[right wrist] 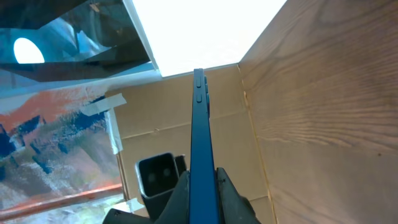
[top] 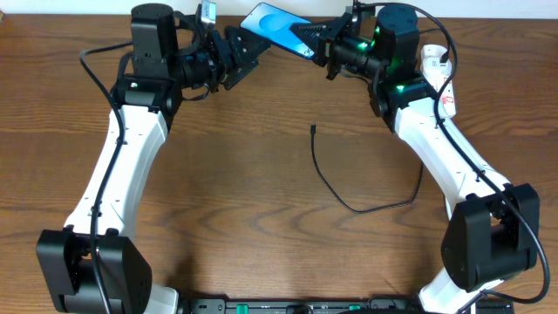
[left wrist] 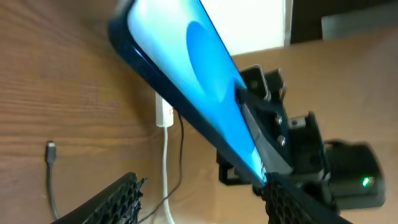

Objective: Plug charger to phone and switch on socket

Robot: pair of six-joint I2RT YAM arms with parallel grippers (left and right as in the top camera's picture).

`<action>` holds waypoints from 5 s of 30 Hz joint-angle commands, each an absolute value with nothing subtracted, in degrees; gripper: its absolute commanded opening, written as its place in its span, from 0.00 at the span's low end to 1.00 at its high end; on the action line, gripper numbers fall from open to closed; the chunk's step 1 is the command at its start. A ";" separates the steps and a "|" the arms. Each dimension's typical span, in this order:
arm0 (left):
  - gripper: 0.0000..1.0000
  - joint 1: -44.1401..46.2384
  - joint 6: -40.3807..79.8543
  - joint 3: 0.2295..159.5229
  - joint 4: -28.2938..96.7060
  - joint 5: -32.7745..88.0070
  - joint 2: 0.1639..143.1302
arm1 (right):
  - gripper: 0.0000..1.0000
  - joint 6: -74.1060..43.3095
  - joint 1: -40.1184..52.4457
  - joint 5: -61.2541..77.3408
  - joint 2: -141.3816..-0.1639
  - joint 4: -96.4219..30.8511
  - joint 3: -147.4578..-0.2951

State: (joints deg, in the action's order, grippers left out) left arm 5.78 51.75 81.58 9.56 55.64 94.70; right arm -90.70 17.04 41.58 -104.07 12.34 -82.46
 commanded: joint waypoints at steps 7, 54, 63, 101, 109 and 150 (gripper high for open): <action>0.64 6.15 61.84 81.76 5.56 49.98 93.56 | 0.01 -94.19 19.05 43.20 -102.21 12.80 -83.53; 0.20 8.12 80.12 81.71 3.55 38.92 93.56 | 0.01 -92.95 23.88 48.60 -102.24 6.35 -83.53; 0.09 8.12 85.54 81.71 3.57 38.96 93.56 | 0.01 -92.71 24.38 48.58 -102.24 6.11 -83.53; 0.07 8.08 67.09 81.69 21.08 40.05 93.56 | 0.49 -50.68 14.33 52.60 -102.15 -2.00 -83.53; 0.07 8.05 56.53 81.69 28.18 45.65 93.56 | 0.50 -37.28 14.26 44.53 -102.15 -17.41 -83.53; 0.07 -8.23 50.78 81.69 33.04 64.03 93.56 | 0.22 -26.11 25.54 1.63 -119.77 -40.05 -90.30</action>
State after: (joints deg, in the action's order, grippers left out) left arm -8.14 52.03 81.01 33.10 61.58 94.72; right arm -26.28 24.69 2.79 -118.02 -40.16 -89.41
